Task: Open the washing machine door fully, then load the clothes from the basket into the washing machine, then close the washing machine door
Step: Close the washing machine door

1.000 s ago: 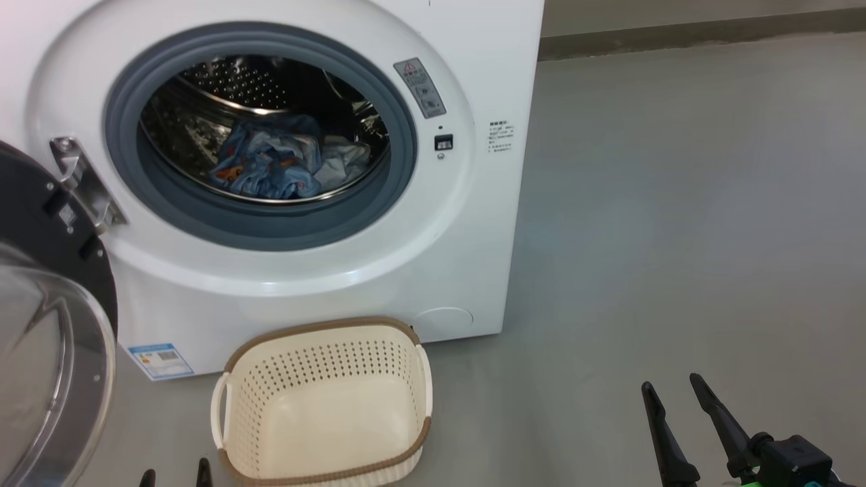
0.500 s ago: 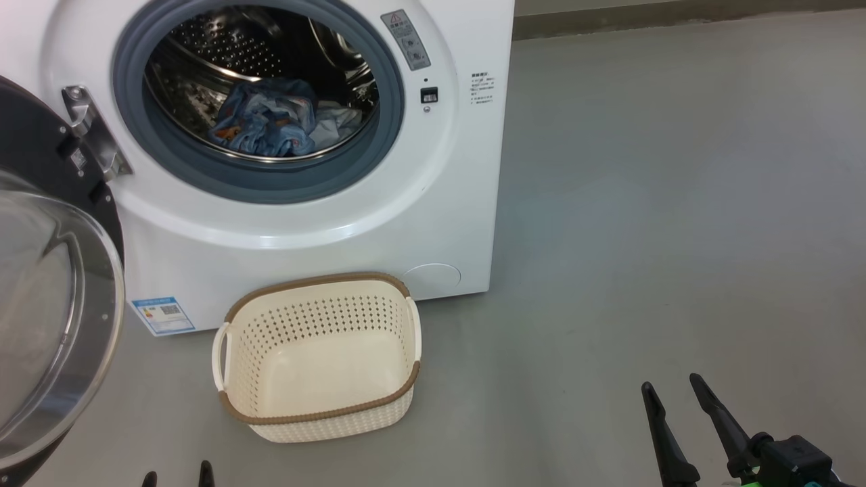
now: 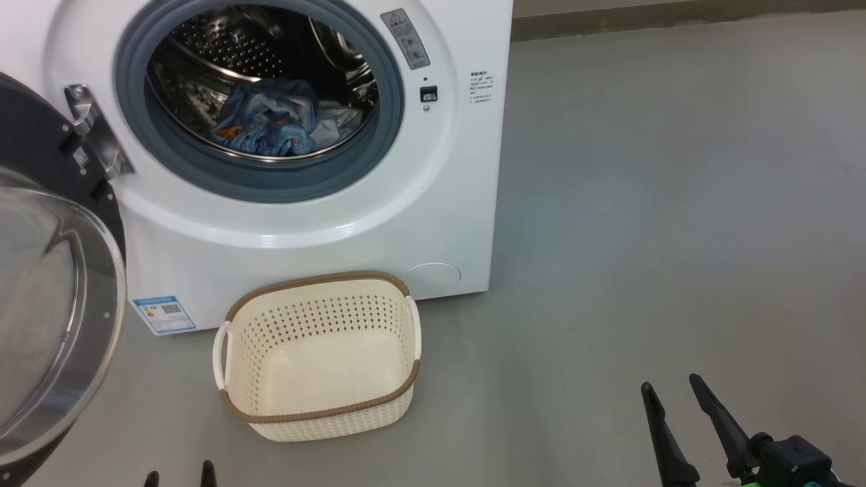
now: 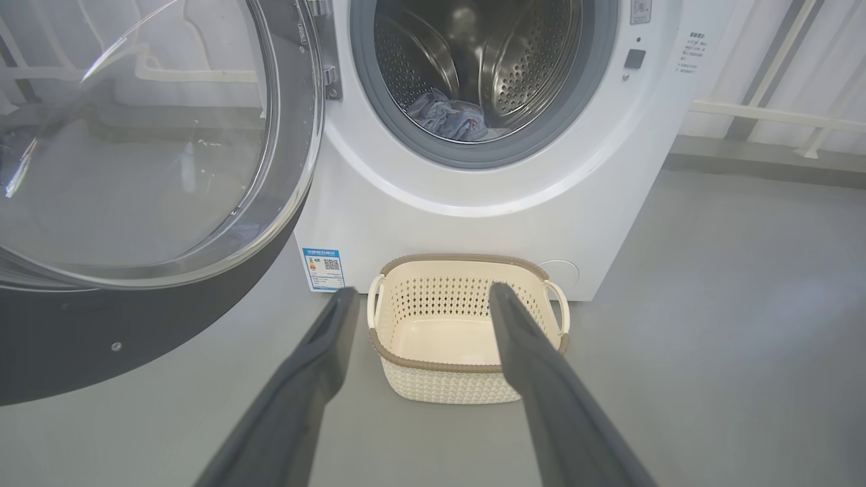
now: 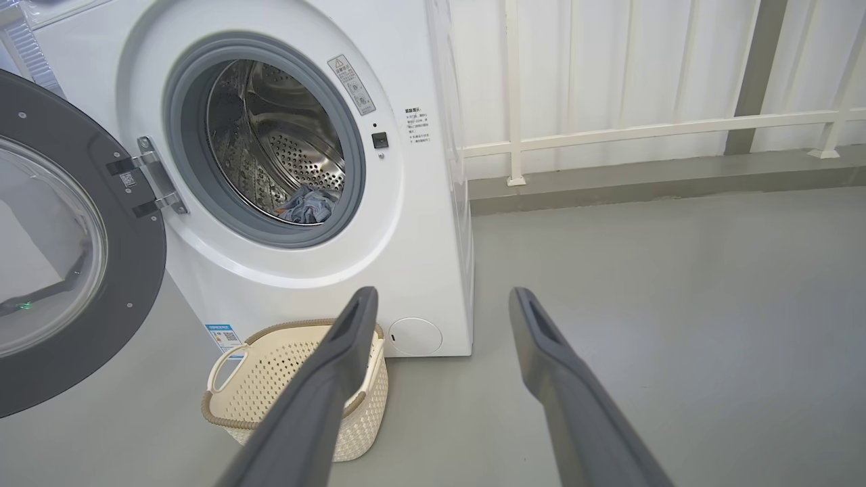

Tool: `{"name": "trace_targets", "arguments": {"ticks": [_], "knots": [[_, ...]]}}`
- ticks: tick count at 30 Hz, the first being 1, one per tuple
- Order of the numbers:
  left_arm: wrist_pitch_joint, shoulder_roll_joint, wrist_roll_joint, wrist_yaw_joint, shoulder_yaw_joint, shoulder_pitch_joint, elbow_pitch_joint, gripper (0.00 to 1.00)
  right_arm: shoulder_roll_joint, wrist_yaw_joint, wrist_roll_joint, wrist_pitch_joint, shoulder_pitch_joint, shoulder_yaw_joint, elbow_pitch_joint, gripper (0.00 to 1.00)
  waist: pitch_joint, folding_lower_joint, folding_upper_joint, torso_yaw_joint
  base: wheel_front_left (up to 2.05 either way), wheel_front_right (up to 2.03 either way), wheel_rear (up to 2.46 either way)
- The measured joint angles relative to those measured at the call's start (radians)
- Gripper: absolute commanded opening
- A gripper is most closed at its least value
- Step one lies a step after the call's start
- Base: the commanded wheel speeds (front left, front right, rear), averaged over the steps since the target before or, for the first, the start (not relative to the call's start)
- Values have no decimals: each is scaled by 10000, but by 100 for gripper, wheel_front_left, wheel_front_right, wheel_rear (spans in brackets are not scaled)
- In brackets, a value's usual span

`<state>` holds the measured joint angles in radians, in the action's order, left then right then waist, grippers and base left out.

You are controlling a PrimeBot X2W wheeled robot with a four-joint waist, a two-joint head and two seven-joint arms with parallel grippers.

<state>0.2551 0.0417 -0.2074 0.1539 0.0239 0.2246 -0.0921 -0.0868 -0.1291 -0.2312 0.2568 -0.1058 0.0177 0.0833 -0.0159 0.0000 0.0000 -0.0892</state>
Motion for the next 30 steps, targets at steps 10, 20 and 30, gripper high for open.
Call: {"name": "trace_targets", "arguments": {"ticks": [10,20,30], "knots": [[0,0,0,0,-21,0,-4,100,2,0,0,0,0,-12,12,100,-42,0,0,76,0,0,0],[0,0,0,2,-63,0,4,100,6,0,0,0,0,-33,6,100,-32,1,0,421,0,0,0],[0,0,-17,104,-90,2,50,100,-38,0,0,0,0,-12,-4,100,-28,0,0,1300,0,0,0]]}}
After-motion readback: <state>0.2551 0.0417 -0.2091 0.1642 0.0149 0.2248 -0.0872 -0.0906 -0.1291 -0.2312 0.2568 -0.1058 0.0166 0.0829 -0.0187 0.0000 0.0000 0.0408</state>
